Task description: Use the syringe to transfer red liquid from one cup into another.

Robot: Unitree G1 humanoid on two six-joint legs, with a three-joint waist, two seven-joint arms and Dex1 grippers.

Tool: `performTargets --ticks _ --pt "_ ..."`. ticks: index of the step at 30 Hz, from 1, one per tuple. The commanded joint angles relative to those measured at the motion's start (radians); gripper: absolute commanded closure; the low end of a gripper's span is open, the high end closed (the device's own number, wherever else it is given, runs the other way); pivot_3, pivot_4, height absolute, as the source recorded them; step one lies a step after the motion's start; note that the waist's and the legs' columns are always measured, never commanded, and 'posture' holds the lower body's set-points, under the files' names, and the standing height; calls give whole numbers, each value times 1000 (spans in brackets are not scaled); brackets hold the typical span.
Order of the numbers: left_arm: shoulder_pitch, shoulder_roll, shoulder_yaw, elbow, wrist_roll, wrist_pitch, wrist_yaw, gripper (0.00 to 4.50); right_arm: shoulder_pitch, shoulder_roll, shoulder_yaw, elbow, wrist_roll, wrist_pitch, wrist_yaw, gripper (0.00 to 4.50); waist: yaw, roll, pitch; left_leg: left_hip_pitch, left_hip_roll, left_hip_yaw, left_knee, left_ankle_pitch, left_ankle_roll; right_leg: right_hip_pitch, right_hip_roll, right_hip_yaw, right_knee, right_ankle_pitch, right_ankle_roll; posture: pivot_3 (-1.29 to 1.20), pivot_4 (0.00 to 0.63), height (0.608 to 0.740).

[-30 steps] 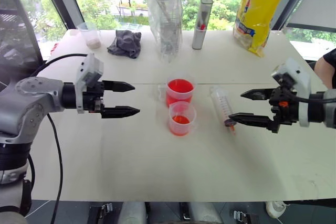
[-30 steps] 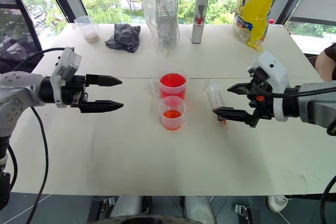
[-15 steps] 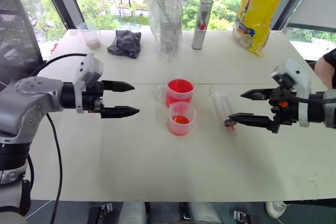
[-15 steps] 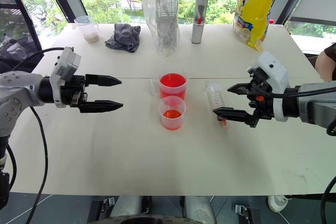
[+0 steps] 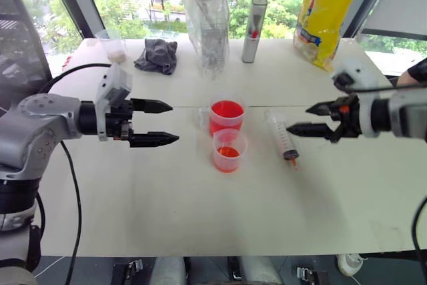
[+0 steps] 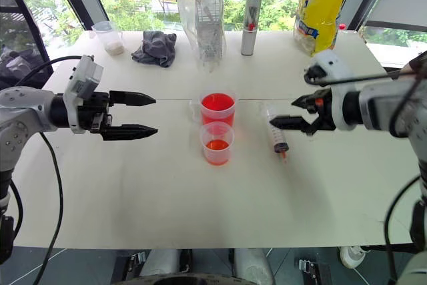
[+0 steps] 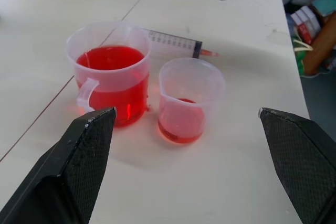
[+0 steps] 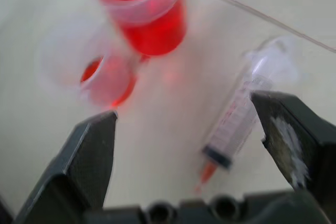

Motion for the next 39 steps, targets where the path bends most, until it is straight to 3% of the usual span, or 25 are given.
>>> performTargets --ticks 1,6,13,20,28,34,35,39 --pt "-12 -5 15 -7 1 -19 0 0 -173 99 86 270 -107 92 -87 81 1 0 0 0 0 1 0 0 0 -1 0 0 0 0 0 0 150 740" --pt "5 -13 27 -18 0 -23 7 0 -317 220 231 583 -238 90 -113 81 5 0 0 -3 0 1 -1 0 0 -3 0 1 -1 0 0 0 150 740" --pt "60 -9 66 -62 -18 -12 34 0 -354 301 413 814 -373 -24 -13 81 4 0 0 -3 0 2 0 0 1 -3 -1 1 -1 0 0 0 150 740" --pt "91 -4 92 -93 -36 -3 58 0 -382 385 465 987 -485 -131 74 81 -1 0 0 -2 0 2 0 0 1 -3 0 1 0 0 0 0 150 740" --pt "106 -1 100 -105 -41 -7 71 0 -385 440 509 1037 -594 -190 164 81 -2 -1 -1 -1 0 2 0 0 1 -1 0 1 0 0 0 0 150 740" --pt "111 0 100 -107 -40 -13 76 0 -375 458 490 1027 -631 -175 193 2785 -2 -1 -1 -1 0 2 0 0 1 -1 0 1 1 0 0 0 150 740" --pt "109 -1 99 -105 -39 -15 75 0 -374 460 486 1026 -634 -170 195 3047 -2 -1 -1 -1 0 2 0 0 0 -1 0 1 1 0 0 0 150 740" --pt "99 -5 89 -98 -34 -19 74 0 -370 448 444 976 -632 -137 190 3055 -1 -1 -1 -1 0 2 0 0 1 -1 0 1 1 0 0 0 150 740"
